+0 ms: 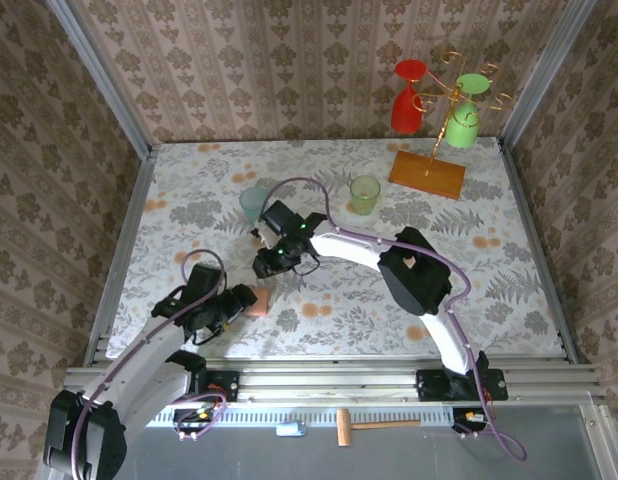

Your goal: Take the credit cards out of the card holder

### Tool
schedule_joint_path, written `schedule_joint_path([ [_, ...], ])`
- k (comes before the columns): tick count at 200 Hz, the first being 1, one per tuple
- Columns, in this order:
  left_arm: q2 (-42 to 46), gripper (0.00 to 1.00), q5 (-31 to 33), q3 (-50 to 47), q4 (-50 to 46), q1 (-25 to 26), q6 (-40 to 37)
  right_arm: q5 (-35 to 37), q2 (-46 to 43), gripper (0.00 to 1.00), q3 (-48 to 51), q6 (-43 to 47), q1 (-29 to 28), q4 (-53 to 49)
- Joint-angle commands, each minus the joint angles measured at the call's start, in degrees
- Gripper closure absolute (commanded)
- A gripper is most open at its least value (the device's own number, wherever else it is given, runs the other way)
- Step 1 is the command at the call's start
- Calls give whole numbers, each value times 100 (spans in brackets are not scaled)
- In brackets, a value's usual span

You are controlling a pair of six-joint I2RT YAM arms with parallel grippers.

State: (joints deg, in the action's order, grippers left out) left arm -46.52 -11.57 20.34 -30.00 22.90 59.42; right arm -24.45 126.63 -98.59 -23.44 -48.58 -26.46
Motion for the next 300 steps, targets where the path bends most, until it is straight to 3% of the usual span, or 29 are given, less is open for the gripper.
schedule_joint_path([
  [1, 140, 21, 58, -141, 37, 40, 217, -368, 321, 72, -393, 141, -60, -202],
  [84, 155, 34, 139, -250, 209, -79, 80, -913, 565, 69, -401, 35, -87, -316],
  [193, -376, 49, -339, -220, 842, -267, -431, -948, -245, 77, 1159, -682, -144, 426],
  [248, -931, 50, -458, 68, 1583, 284, -684, -645, -857, 78, 2041, -1230, -203, 872],
  [300, -2083, 50, -599, 449, 2355, 951, -561, -97, -1616, 77, 3118, -1764, -38, 1079],
])
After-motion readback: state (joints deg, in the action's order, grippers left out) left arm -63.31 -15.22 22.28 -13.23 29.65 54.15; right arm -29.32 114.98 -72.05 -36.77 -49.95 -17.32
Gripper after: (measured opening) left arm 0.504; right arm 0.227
